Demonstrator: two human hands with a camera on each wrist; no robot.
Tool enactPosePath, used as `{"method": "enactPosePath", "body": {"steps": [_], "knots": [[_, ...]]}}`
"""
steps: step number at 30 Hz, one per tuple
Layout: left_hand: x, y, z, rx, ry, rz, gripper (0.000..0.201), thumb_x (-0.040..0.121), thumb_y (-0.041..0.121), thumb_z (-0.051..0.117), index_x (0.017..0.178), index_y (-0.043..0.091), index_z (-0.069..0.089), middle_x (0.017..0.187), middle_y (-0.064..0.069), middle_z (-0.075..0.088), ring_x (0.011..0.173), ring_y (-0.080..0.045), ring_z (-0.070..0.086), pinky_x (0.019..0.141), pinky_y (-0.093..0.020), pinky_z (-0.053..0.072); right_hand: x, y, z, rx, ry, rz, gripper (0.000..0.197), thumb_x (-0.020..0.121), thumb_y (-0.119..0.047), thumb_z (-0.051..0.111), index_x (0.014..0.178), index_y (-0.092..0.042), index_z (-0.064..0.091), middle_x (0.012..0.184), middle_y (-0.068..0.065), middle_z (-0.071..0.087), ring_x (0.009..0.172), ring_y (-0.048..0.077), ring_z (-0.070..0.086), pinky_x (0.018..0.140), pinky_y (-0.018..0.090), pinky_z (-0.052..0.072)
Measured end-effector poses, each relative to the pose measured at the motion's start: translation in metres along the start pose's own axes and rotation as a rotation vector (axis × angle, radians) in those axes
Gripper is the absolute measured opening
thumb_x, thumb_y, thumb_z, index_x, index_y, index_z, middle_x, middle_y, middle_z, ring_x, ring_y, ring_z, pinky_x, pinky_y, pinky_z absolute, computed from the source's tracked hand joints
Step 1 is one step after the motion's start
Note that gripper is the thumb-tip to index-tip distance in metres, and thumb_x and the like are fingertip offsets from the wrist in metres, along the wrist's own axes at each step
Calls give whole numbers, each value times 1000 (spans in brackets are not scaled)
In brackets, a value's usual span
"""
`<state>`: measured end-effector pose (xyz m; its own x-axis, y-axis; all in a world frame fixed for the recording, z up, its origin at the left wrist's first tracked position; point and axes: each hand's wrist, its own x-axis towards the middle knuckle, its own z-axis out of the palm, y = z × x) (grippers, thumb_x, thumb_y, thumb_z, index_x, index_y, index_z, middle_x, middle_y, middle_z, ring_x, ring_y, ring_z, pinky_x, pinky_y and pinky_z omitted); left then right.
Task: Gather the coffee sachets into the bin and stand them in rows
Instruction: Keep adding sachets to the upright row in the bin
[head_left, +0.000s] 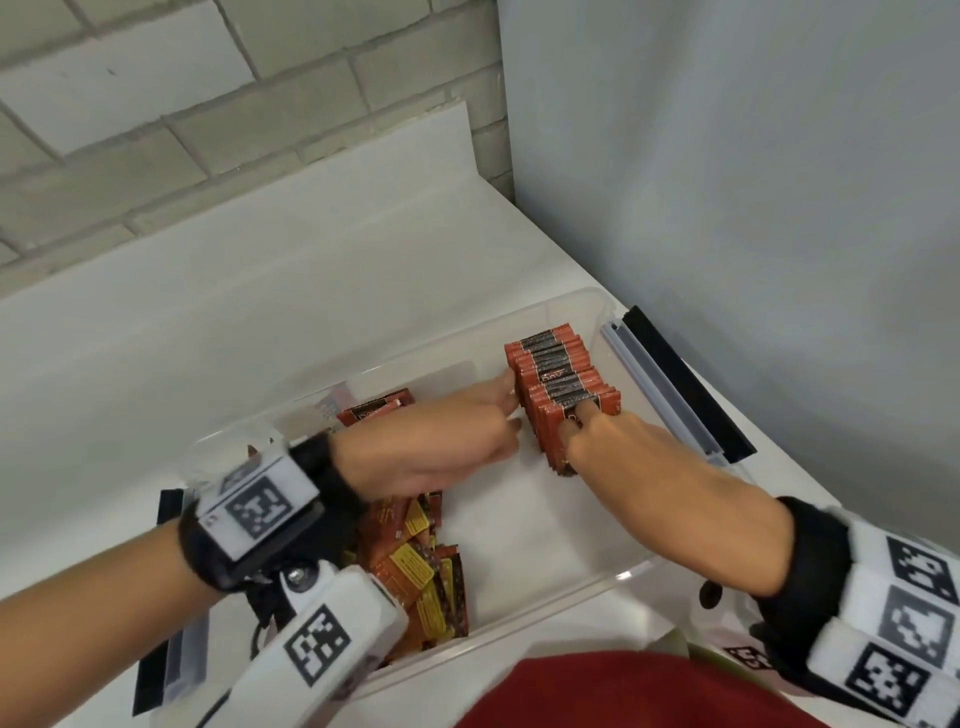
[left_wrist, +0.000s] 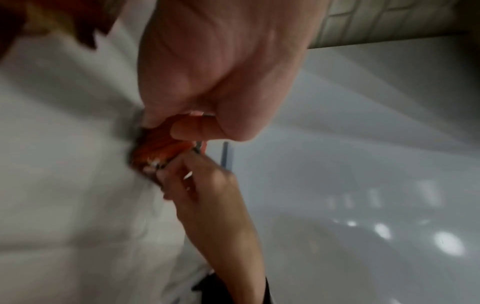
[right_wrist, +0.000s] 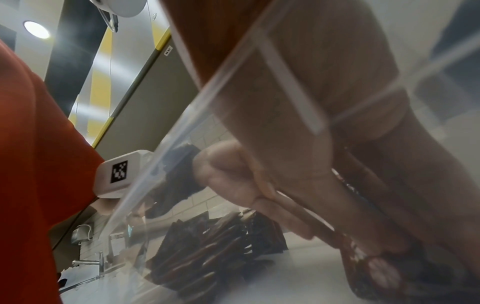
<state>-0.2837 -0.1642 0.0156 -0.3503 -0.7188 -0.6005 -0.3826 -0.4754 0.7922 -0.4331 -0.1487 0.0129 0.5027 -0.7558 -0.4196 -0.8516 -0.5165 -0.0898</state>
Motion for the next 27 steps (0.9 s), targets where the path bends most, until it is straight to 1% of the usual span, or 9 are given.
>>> {"method": "enactPosePath", "body": {"steps": [4, 6, 8, 13, 16, 19, 23, 24, 27], "knots": [[14, -6, 16, -228, 38, 32, 84, 74, -27, 29, 137, 28, 40, 135, -13, 54, 127, -24, 49, 99, -31, 42, 0, -1, -3, -18, -28, 16, 40, 96, 4, 43, 135, -5, 39, 133, 16, 40, 111, 30, 57, 71, 26, 34], [16, -7, 17, -247, 112, 22, 67, 78, -26, 26, 109, 28, 51, 115, -10, 59, 107, -18, 53, 87, -27, 41, -2, -2, -3, -17, -47, 20, 41, 95, 5, 44, 135, -4, 39, 134, 16, 39, 111, 30, 56, 72, 26, 35], [18, -6, 16, -267, 157, 16, 60, 82, -26, 26, 87, 31, 45, 93, 2, 54, 85, -8, 47, 84, -25, 36, -3, -1, -4, -4, -62, 21, 42, 95, 5, 44, 135, -3, 39, 134, 16, 39, 112, 30, 56, 73, 27, 35], [18, -7, 15, -292, 100, 3, 74, 79, -27, 25, 98, 40, 51, 100, 9, 65, 96, -4, 53, 69, -19, 37, -4, -3, -6, -6, -85, 25, 42, 95, 5, 45, 135, -4, 40, 134, 16, 39, 111, 30, 56, 75, 27, 39], [19, -7, 13, -330, 160, -34, 59, 82, -27, 27, 84, 28, 48, 81, 5, 55, 78, -4, 50, 80, -21, 40, -4, -2, -5, 8, -104, 41, 42, 94, 8, 44, 135, -3, 40, 133, 17, 39, 112, 32, 56, 78, 30, 41], [18, -12, 17, -397, 151, -71, 50, 81, -28, 28, 79, 19, 47, 81, -3, 53, 80, -10, 50, 83, -27, 37, -5, -5, -7, -25, -138, 46, 40, 96, 6, 42, 135, -2, 41, 134, 18, 40, 114, 31, 55, 82, 29, 42], [19, -20, 28, -405, 87, -103, 65, 75, -26, 23, 122, 6, 54, 111, -8, 47, 103, -20, 38, 78, -26, 32, -2, -4, -6, -27, -136, 43, 38, 96, 5, 40, 133, -2, 43, 133, 18, 41, 112, 30, 56, 73, 26, 34], [19, -19, 28, -418, 90, -99, 63, 75, -26, 23, 120, 6, 54, 110, -8, 46, 102, -20, 38, 74, -24, 32, -3, -4, -6, -27, -139, 30, 37, 96, 5, 41, 132, -2, 43, 133, 18, 41, 110, 29, 57, 72, 25, 34], [16, -17, 25, -420, 96, -91, 48, 78, -27, 24, 85, 10, 54, 86, -9, 51, 78, -12, 44, 62, -17, 30, -5, -1, -4, -43, -150, 7, 35, 97, 3, 42, 132, -3, 45, 131, 15, 45, 108, 26, 57, 75, 24, 38]]}}
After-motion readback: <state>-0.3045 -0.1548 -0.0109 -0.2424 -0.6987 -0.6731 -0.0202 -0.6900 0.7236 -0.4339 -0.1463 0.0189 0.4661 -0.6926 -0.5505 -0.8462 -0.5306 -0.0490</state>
